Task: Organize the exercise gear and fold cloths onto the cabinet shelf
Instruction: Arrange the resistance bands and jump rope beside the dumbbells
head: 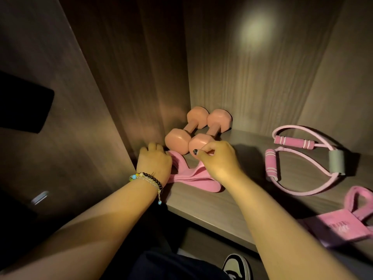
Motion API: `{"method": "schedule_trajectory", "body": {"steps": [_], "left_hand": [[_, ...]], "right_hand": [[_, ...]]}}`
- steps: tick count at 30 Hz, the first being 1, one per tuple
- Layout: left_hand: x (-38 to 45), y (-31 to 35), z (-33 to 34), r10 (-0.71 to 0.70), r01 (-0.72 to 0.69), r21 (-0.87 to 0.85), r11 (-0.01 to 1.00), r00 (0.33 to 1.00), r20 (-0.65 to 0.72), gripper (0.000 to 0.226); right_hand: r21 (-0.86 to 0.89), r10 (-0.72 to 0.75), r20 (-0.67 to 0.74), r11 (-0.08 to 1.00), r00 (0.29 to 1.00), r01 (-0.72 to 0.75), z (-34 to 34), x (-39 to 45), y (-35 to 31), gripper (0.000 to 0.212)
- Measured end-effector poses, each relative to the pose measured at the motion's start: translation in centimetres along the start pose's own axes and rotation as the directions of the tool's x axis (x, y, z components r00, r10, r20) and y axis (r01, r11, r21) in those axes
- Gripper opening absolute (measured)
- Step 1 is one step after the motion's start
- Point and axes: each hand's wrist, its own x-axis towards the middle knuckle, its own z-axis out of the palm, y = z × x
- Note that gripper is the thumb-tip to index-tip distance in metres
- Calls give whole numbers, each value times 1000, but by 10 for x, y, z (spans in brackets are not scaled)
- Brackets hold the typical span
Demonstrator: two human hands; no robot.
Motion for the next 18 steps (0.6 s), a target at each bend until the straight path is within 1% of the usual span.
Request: {"method": "schedule_trajectory", "body": {"steps": [2,4,6,8,10,11,13,16,18], "left_hand": [[2,1,-1,-31,32,-28,999,999,39,29],[4,3,-2,-58,63,-56,996,994,91,29],[7,3,-4,-65,72,-60,996,992,111,29],[8,3,-5,-71,76,-49,996,992,106,29],[8,4,-6,-75,78,-30,996,992,101,29],[9,5,-6,-77,79,-22,997,992,97,29],[11,5,-7,-80,81,-13,997,992,96,29],[15,3,-10,-64,66,-15,998,992,110,28],[13,5,-9,-63,66,-22,998,991,117,29]], "right_hand": [[-113,35,106,993,994,-23,0,-2,0,9],[-153,55,213,988,976,-22,-1,-6,-1,21],[-165,59,307,986,950,-7,-2,-11,-4,35],[-246,33,390,967,920,69,-4,-16,-7,48],[-375,39,468,914,883,158,-5,-19,-8,55],[-423,45,487,886,872,191,-5,-21,-7,56],[-456,30,479,862,878,220,-6,-21,-4,51],[-425,5,423,884,906,194,-10,-18,-4,42],[-418,15,415,891,910,176,-13,-16,-5,37]]}}
